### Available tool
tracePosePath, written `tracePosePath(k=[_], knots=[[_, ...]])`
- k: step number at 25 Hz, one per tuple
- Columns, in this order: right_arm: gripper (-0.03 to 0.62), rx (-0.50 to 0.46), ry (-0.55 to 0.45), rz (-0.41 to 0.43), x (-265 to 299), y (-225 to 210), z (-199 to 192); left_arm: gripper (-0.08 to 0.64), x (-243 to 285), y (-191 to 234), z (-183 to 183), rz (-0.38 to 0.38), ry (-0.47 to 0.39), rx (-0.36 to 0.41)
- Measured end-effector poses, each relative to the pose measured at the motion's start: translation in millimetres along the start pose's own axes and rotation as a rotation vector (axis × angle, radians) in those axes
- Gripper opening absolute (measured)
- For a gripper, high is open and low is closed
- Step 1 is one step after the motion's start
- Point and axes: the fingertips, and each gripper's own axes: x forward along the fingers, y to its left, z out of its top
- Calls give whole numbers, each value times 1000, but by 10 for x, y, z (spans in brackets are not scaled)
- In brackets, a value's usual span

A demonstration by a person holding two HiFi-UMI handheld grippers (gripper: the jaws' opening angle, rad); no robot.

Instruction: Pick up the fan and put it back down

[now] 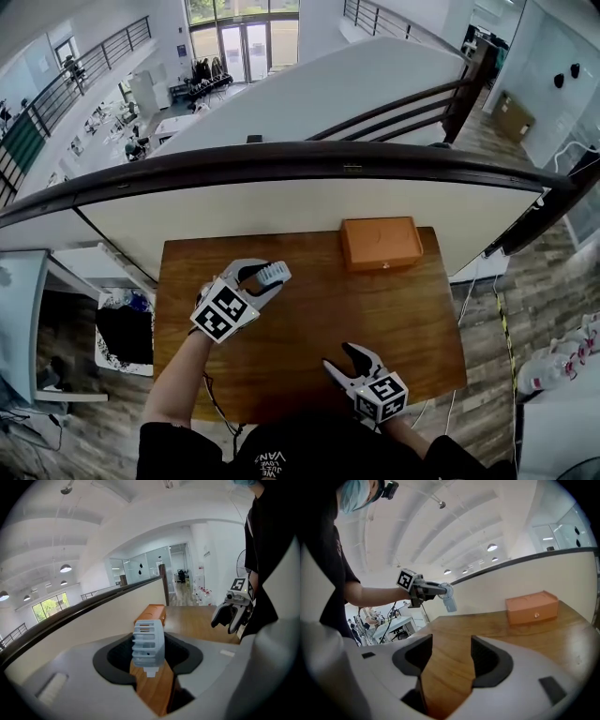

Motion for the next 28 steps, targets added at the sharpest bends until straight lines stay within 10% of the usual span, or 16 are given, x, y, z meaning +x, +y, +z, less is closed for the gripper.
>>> tracePosePath(k=[28], knots=[[227, 96, 96, -138, 764, 150, -163, 186, 393, 1579, -1358, -8, -87, -33]])
